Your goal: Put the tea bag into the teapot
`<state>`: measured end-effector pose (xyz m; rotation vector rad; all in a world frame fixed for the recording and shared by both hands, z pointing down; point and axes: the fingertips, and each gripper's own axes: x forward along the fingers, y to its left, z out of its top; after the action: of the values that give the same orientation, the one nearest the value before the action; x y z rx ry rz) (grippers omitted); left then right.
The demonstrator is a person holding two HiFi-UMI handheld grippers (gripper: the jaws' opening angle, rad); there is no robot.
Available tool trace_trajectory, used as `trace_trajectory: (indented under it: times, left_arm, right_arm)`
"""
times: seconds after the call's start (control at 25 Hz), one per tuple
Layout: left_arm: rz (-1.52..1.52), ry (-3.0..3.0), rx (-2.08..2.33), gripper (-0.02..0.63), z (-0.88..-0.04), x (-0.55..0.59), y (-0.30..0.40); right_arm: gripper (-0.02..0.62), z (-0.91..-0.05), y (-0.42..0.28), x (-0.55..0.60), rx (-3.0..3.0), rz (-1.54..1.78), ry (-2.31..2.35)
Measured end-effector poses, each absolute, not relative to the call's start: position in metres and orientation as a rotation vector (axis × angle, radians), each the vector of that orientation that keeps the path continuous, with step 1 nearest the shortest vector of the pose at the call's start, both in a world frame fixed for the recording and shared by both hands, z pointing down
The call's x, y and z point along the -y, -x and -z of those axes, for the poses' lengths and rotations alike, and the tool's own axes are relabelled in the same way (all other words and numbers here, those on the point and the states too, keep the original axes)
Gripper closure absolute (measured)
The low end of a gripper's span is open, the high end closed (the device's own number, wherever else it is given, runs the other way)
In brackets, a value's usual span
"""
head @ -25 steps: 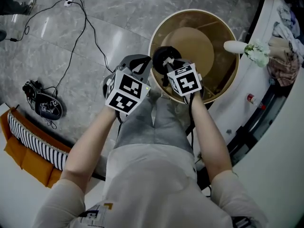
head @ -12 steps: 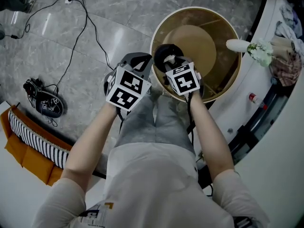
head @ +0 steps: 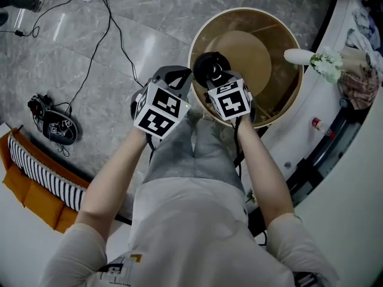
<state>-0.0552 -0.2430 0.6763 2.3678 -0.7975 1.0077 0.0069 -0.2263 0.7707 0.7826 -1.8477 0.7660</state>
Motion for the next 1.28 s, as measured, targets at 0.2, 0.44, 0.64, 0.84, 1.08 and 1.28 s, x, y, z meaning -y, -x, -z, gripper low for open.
trace_trajectory:
  times: [0.2,0.44,0.64,0.84,1.08,1.28]
  left_arm:
    - [-1.006,-2.379,0.809,0.598,-0.663,0.238,0.055]
    - [-0.982,-2.42,0.861,0.598,-0.624,0.243,0.053]
    - [-0.956,-2.461,0.916,0.598,-0.584,0.248,0.057]
    - [-0.928,-2.512,0.961,0.598,-0.538,0.244,0.054]
    - [-0.873,-2.595,1.013,0.598,-0.479,0.23,0.051]
    - [-0.812,-2.699,1.07,0.598,-0.42,0.228,0.033]
  right_arm:
    - [0.437,-0.751,-0.008,0.228,1.87,-0.756,-0.808]
    - [0.504,-0.704,-0.017,0.238,1.916,-0.709,-0.891]
    - [0.523,-0.654,-0.026,0.248,1.955,-0.69,-0.975]
    - [0.531,-0.598,-0.038,0.253,2.001,-0.646,-1.05]
    - [0.543,-0.514,-0.05,0.255,2.081,-0.577,-1.171]
    - [0.56,-0.429,-0.066,0.252,2.194,-0.501,-1.252]
